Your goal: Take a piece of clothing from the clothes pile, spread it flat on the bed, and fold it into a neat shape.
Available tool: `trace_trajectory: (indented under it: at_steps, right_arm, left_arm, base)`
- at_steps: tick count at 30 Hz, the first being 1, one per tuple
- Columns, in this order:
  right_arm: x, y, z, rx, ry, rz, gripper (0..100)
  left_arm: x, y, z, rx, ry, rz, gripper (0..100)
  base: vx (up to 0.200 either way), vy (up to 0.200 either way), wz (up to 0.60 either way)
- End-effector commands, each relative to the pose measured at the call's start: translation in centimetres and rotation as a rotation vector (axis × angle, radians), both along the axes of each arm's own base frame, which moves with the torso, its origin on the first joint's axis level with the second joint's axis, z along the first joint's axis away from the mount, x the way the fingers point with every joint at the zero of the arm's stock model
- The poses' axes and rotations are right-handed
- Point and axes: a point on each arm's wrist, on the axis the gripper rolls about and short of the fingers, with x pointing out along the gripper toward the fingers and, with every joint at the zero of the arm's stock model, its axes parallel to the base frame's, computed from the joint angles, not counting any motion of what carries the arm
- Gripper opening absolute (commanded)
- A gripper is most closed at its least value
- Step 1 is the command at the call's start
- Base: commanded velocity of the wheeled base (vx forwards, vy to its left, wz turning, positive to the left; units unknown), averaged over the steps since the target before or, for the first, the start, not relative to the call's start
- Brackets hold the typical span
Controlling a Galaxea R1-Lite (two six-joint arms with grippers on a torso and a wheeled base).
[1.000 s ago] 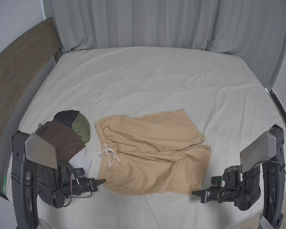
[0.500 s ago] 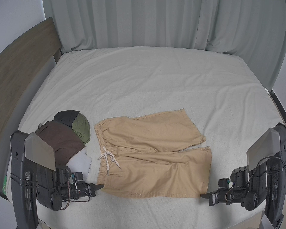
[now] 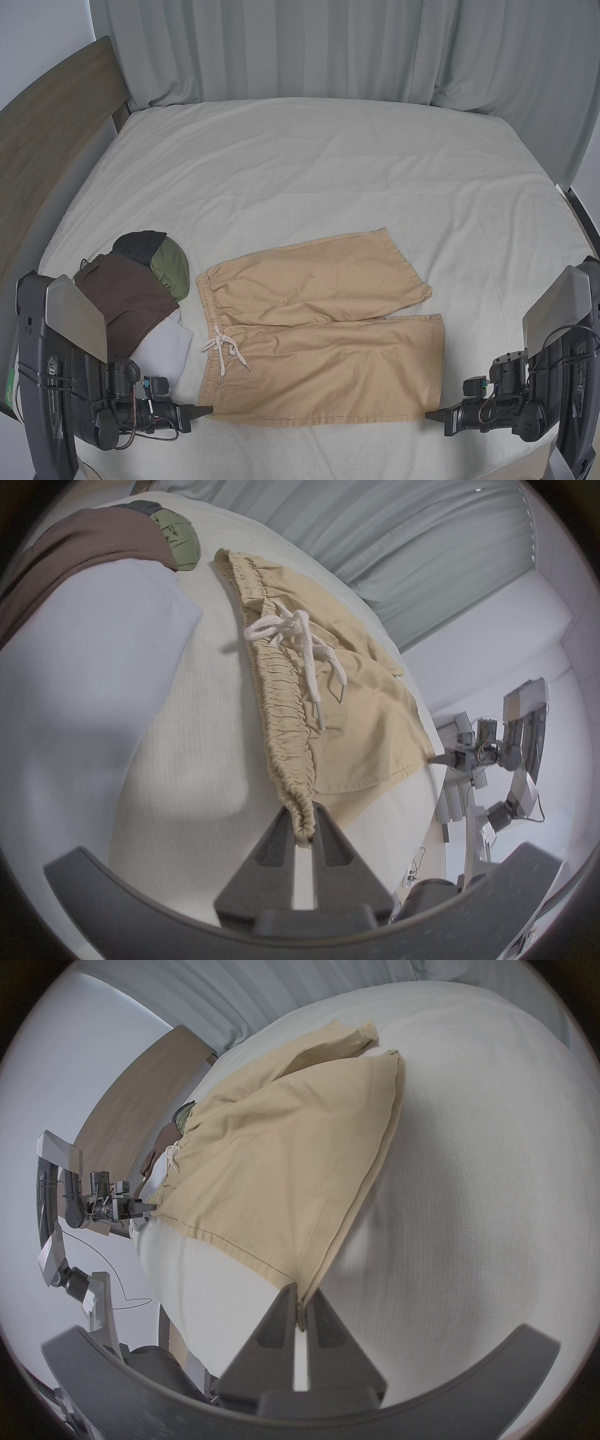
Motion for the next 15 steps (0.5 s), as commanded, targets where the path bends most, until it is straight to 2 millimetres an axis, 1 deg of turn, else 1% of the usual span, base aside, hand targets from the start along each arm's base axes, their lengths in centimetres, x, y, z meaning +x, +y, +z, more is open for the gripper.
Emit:
trace_trajectory:
  at_steps: [1, 15]
  right_arm:
    - [-0.47, -0.17, -0.07, -0.007, 0.019, 0.005, 0]
    - [-0.46, -0.17, -0.04, -0.008, 0.018, 0.004, 0]
  left_arm:
    - [-0.76, 0.78, -0.03, 0.004, 0.014, -0.005, 0]
    - [-0.50, 0.69, -0.02, 0.003, -0.003, -0.016, 0]
  base:
    - [0.000, 0.000, 0.00]
    - [0.000, 0.000, 0.00]
